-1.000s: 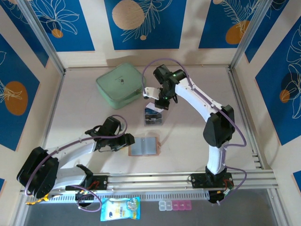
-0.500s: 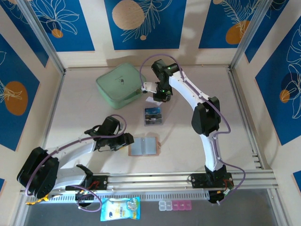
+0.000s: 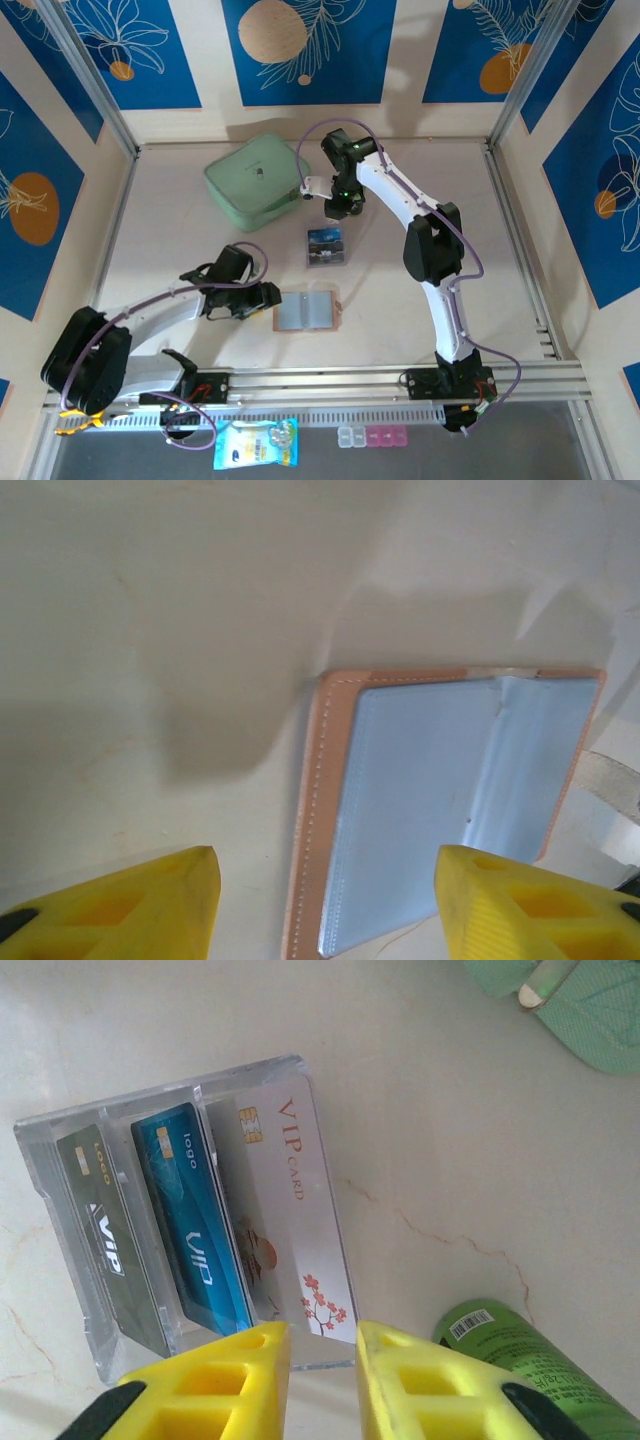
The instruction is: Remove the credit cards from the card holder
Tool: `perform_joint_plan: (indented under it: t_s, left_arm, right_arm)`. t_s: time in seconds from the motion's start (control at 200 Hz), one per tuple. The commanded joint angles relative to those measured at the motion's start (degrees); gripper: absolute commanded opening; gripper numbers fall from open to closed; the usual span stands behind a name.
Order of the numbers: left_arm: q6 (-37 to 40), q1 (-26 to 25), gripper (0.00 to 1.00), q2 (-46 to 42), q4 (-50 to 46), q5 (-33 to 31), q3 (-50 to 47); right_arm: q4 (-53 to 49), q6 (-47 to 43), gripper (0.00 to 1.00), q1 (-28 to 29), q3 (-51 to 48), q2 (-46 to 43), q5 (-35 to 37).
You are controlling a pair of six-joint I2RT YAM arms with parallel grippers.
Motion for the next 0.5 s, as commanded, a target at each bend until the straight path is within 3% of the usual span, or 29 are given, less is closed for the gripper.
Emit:
perform_joint_plan:
  t_s: [0.0,0.09,0.13,0.18,0.205,0.23,0.235,0.28,0.495]
  left_arm:
    - [4.2,1.9,0.61,0.2,-4.3,-2.0,3.3]
    - [7.1,3.6,0.73,0.0,-6.8,-4.9,4.9]
    - [8.2,4.4,0.84,-0.1,-7.5,-6.0,5.5]
    - [9.9,5.6,0.99,-0.2,-8.1,-7.1,6.4]
    - [10.6,6.2,1.0,-0.2,-8.6,-7.8,7.0]
    - [11.4,6.7,1.0,-0.1,-9.0,-8.7,7.5]
    - [11.6,6.8,1.0,-0.1,-9.0,-8.9,7.7]
    - [12.9,7.7,1.0,0.1,-10.0,-10.7,8.7]
    - [20.3,11.1,1.0,1.5,-10.7,-20.4,12.1]
  right_arm:
    - [1.2,2.1,0.26,0.0,-0.2,-3.0,-0.6]
    - [3.9,4.6,0.3,-0.1,-3.9,-6.0,-0.2]
    - [5.4,6.0,0.33,-0.1,-6.3,-7.7,0.0]
    - [8.1,7.9,0.4,-0.3,-10.0,-10.2,0.5]
    - [9.5,9.0,0.46,-0.4,-11.9,-11.4,0.8]
    - [11.0,10.1,0.59,-0.5,-13.8,-12.7,0.9]
    - [11.3,10.4,0.7,-0.5,-14.3,-13.0,0.9]
    - [13.6,12.4,0.99,-0.9,-17.8,-15.4,1.0]
    - [26.8,23.4,0.99,-3.3,-36.3,-27.0,5.4]
